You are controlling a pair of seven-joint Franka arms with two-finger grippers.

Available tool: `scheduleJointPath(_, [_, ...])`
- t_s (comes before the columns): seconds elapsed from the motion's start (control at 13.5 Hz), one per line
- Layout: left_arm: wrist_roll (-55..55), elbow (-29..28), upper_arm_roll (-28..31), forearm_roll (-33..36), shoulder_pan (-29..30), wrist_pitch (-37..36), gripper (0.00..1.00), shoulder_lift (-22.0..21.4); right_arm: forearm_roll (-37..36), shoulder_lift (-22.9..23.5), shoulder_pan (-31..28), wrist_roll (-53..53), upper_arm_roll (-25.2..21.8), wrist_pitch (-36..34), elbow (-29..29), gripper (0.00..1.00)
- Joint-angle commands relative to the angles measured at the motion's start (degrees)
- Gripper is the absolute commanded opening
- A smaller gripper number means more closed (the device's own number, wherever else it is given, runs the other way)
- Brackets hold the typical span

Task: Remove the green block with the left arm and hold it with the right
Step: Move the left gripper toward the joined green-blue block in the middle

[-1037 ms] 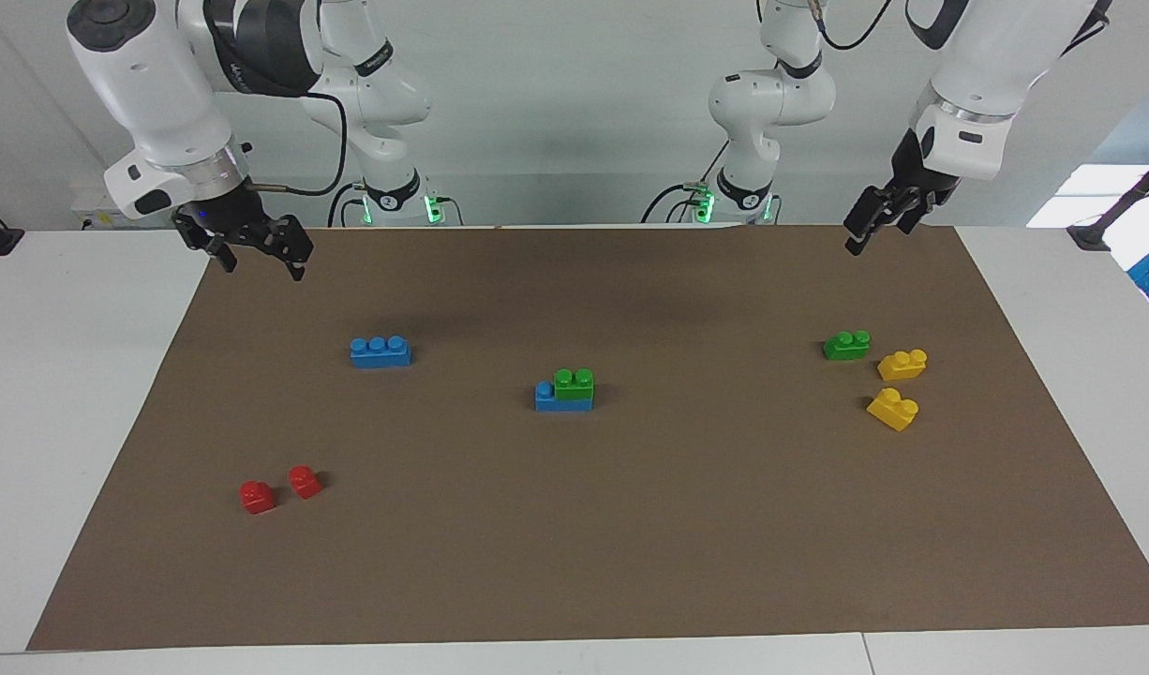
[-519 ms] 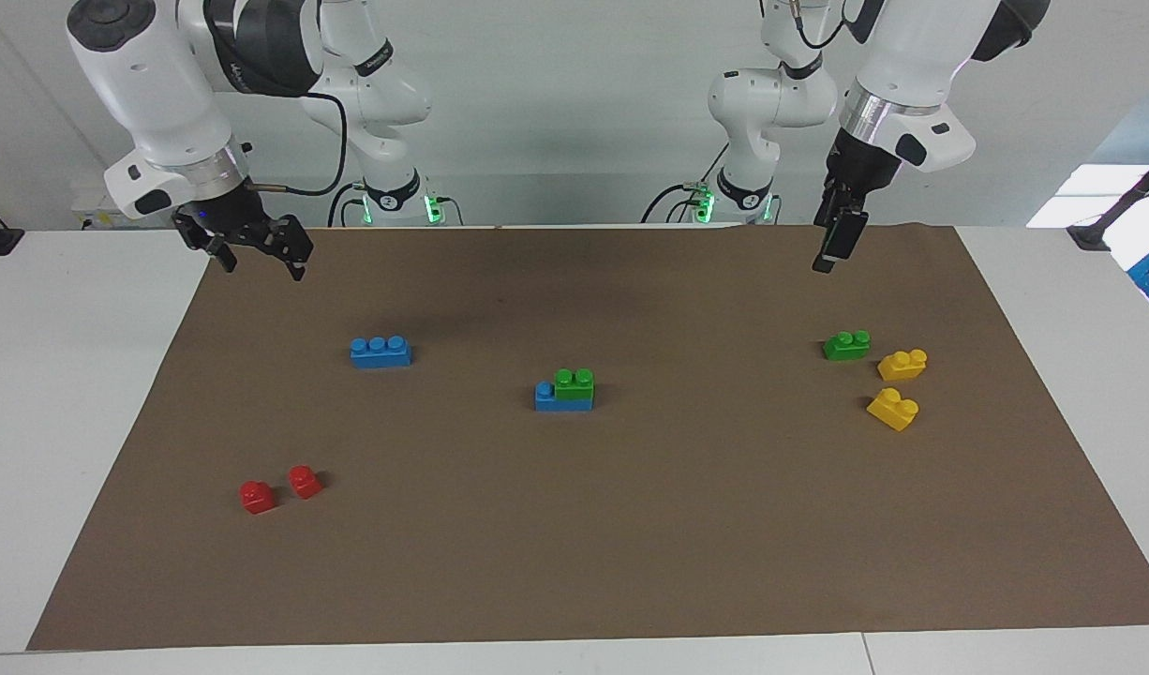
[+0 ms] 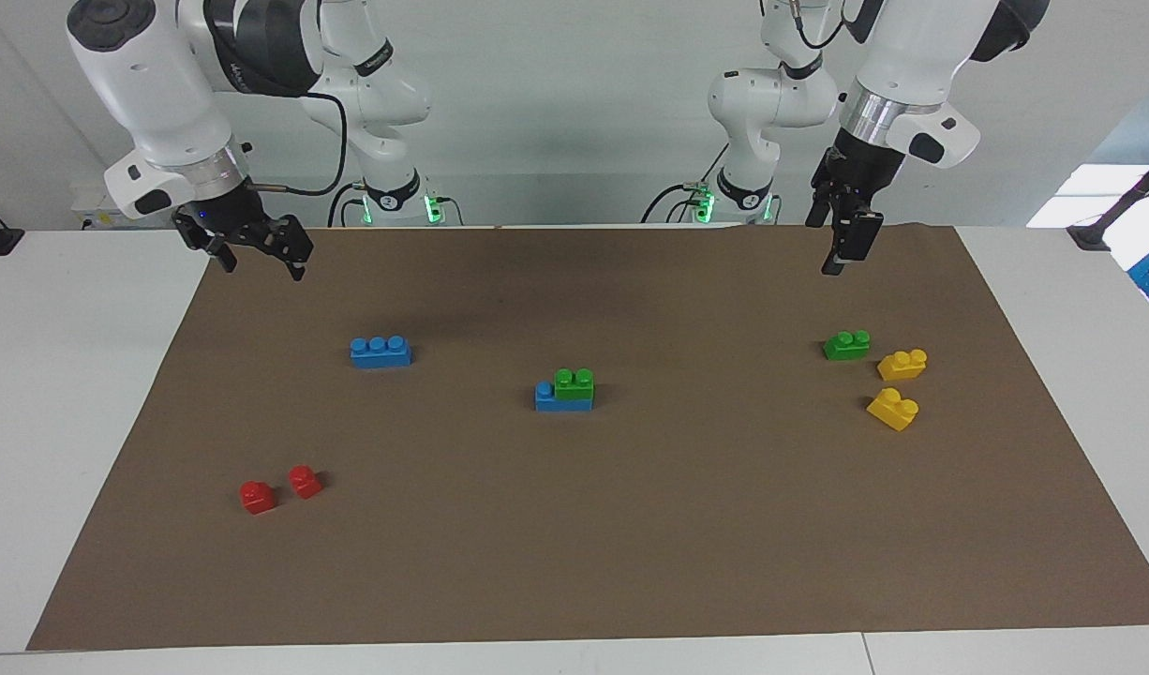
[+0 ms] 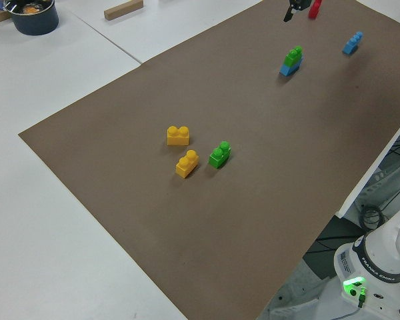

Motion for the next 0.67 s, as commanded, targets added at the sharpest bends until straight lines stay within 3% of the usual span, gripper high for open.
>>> scheduleJointPath(0.0, [-4.6, -4.4, 0.8, -0.9, -4.0, 2.1, 1.0, -2.4, -0.1, -0.9, -0.8, -0.6, 0.5, -0.4, -0.5, 1.0])
scheduleJointPath(0.22, [-12.9, -7.2, 0.8, -0.9, -8.9, 5.8, 1.0, -2.2, 0.0, -0.9, -0.8, -0.6, 0.5, -0.4, -0.5, 1.0])
scheduleJointPath(0.59, [-24.1, -8.8, 0.8, -0.9, -16.5, 13.8, 1.0, 2.3, -0.1, -0.9, -0.8, -0.6, 0.5, -0.4, -0.5, 1.0])
